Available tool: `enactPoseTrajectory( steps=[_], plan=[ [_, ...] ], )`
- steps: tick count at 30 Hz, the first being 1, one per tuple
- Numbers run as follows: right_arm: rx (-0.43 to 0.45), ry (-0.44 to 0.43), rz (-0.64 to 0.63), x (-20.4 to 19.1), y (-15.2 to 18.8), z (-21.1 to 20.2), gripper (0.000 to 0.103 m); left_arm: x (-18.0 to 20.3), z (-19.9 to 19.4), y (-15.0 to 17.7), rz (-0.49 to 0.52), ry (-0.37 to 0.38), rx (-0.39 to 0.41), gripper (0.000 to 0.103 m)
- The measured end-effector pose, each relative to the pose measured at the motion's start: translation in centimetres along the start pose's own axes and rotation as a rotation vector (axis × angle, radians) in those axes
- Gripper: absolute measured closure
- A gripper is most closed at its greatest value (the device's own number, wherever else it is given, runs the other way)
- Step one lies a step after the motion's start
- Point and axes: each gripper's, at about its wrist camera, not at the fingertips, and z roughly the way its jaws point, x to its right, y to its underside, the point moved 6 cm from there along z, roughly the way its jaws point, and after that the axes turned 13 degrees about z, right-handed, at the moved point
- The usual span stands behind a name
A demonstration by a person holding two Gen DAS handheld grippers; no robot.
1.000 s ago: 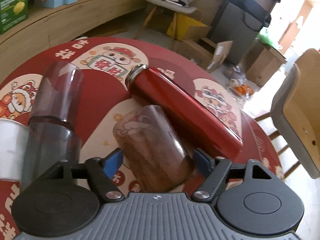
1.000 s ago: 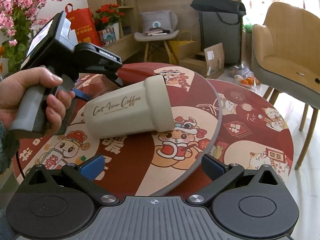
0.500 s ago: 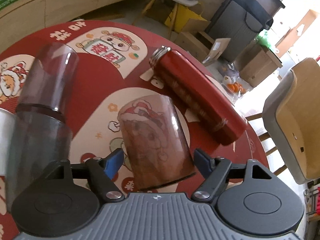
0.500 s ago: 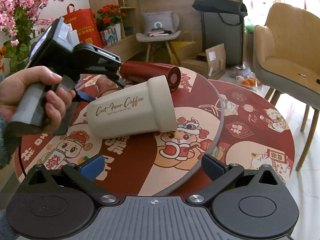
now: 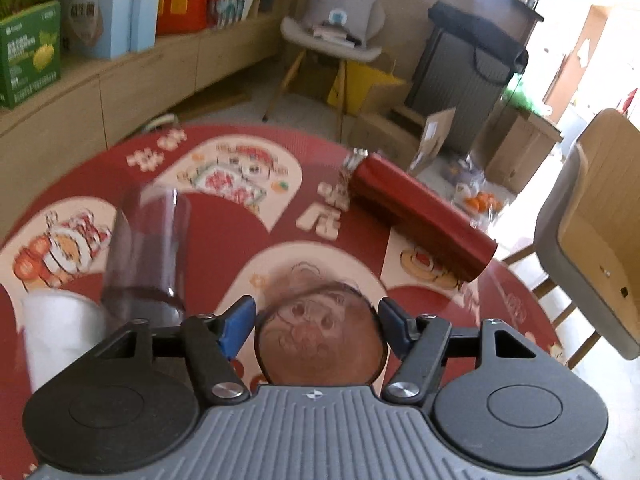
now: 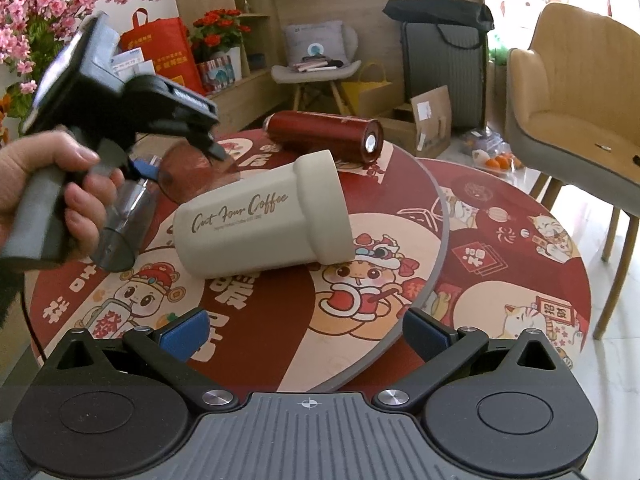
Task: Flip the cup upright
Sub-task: 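Close the left gripper on the rim of the brown cup, then lift the brown cup off the table with the left gripper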
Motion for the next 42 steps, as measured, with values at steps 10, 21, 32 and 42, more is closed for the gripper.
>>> enactPoseTrajectory(
  steps=[10, 21, 32, 42],
  plan=[
    [0.003, 0.0, 0.001, 0.0, 0.0, 0.0, 0.0, 0.3, -0.5, 0.4, 0.014, 0.009, -0.013, 0.035],
    [0.003, 0.0, 0.001, 0.1, -0.1, 0.1, 0.0, 0.0, -0.5, 0.9, 0.019, 0.007, -0.032, 0.035],
    [0.002, 0.001, -0.001, 0.0, 0.0, 0.2, 0.0, -0.1, -0.4, 1.1, 0.016, 0.001, -0.041, 0.035],
    [0.003, 0.0, 0.0, 0.0, 0.0, 0.2, 0.0, 0.2, -0.4, 1.2, 0.013, -0.001, -0.042, 0.035]
  ],
)
